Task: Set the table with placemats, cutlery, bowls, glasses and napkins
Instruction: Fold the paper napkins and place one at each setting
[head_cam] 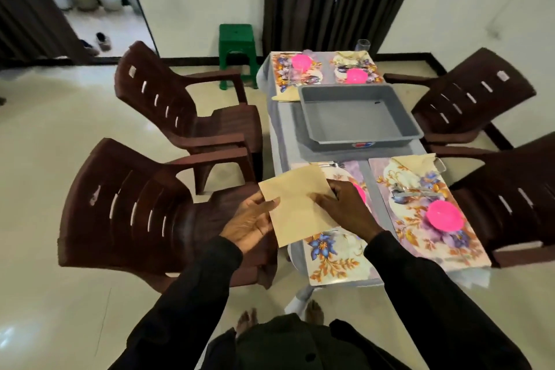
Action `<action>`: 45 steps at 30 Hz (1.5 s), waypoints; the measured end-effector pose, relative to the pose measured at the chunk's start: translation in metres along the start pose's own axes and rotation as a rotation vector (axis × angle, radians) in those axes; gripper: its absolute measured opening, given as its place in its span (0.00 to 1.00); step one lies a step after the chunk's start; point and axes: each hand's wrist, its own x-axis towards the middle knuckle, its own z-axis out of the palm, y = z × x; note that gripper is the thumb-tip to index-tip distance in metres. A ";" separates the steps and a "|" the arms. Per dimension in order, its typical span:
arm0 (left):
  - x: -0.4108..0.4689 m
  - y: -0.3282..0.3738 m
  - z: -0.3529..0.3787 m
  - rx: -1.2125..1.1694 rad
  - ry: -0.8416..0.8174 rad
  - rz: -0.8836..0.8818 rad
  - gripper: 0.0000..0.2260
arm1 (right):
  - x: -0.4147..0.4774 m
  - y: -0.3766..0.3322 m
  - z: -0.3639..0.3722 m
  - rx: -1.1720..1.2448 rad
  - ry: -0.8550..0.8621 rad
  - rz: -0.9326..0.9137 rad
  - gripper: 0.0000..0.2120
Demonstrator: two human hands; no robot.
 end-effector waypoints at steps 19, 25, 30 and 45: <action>0.011 -0.038 0.016 -0.101 0.098 -0.277 0.18 | -0.081 0.045 0.023 0.213 -0.059 0.140 0.15; 0.012 -0.078 0.009 0.214 0.137 -0.223 0.16 | -0.105 0.083 0.056 0.273 0.042 0.289 0.17; 0.013 -0.105 0.001 0.400 0.141 -0.269 0.19 | -0.126 0.117 0.071 0.319 -0.083 0.428 0.07; 0.018 -0.066 -0.054 0.336 0.216 -0.250 0.12 | -0.106 0.198 0.143 1.029 0.766 1.082 0.06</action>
